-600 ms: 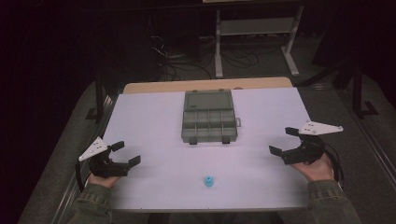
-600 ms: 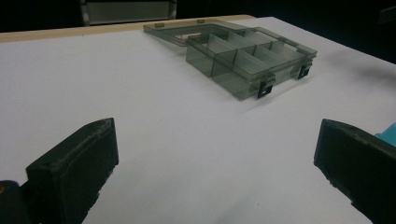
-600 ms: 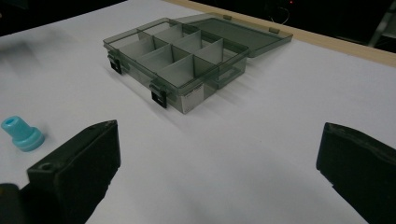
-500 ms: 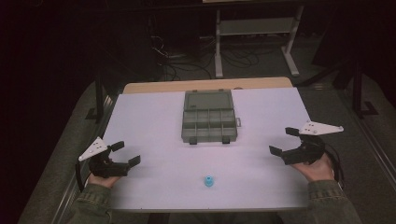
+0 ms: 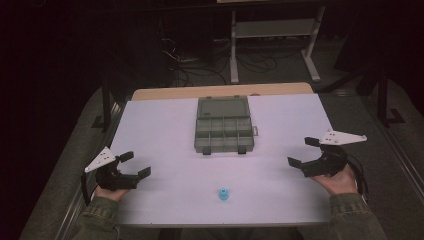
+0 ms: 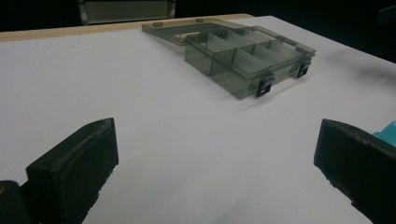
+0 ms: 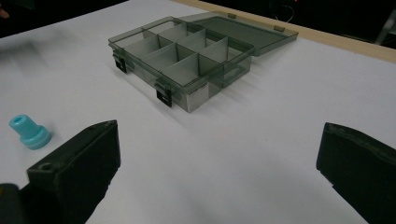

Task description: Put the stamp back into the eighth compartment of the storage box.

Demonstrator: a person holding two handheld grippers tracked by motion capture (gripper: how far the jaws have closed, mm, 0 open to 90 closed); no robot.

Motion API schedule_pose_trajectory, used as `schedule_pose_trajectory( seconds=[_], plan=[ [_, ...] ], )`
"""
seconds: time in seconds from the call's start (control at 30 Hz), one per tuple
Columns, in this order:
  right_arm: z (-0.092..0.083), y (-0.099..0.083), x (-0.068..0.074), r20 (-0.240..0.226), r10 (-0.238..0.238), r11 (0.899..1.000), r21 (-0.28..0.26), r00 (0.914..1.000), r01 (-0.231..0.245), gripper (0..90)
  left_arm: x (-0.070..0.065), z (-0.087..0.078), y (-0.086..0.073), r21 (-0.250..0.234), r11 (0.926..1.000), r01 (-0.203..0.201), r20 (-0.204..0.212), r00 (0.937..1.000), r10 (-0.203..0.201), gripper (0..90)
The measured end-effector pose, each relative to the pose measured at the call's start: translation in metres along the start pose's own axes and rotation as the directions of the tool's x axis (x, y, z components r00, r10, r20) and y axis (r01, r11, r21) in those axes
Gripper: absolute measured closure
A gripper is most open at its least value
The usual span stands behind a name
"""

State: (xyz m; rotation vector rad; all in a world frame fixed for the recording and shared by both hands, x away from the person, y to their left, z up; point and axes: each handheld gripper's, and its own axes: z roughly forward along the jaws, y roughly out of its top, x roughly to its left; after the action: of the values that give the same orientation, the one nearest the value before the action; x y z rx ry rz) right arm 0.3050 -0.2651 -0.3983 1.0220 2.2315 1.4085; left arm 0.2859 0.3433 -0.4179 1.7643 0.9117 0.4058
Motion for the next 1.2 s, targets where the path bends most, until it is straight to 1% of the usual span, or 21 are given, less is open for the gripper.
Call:
schedule_pose_trajectory(
  seconds=[0.4,0.8,0.93,1.2],
  plan=[
    [0.003,0.004,0.004,-0.015,-0.009,1.0,0.016,0.9998,0.009,0.0,0.0,0.0,0.0,0.004,1.0,-0.006,0.002,1.0,0.006,0.0],
    [0.013,0.011,0.015,-0.062,-0.033,0.998,0.057,0.9975,0.036,0.0,0.0,0.001,0.0,0.007,0.9999,-0.01,0.005,0.9999,0.01,0.0],
    [0.015,0.014,0.019,-0.076,-0.041,0.997,0.06,0.9963,0.046,0.0,0.0,0.001,0.0,0.006,0.9999,-0.01,0.005,0.9999,0.01,0.0],
    [0.02,0.017,0.025,-0.094,-0.056,0.994,0.085,0.994,0.064,0.0,0.0,0.001,0.0,0.005,0.9999,-0.012,0.005,0.9999,0.012,0.0]
  ],
)
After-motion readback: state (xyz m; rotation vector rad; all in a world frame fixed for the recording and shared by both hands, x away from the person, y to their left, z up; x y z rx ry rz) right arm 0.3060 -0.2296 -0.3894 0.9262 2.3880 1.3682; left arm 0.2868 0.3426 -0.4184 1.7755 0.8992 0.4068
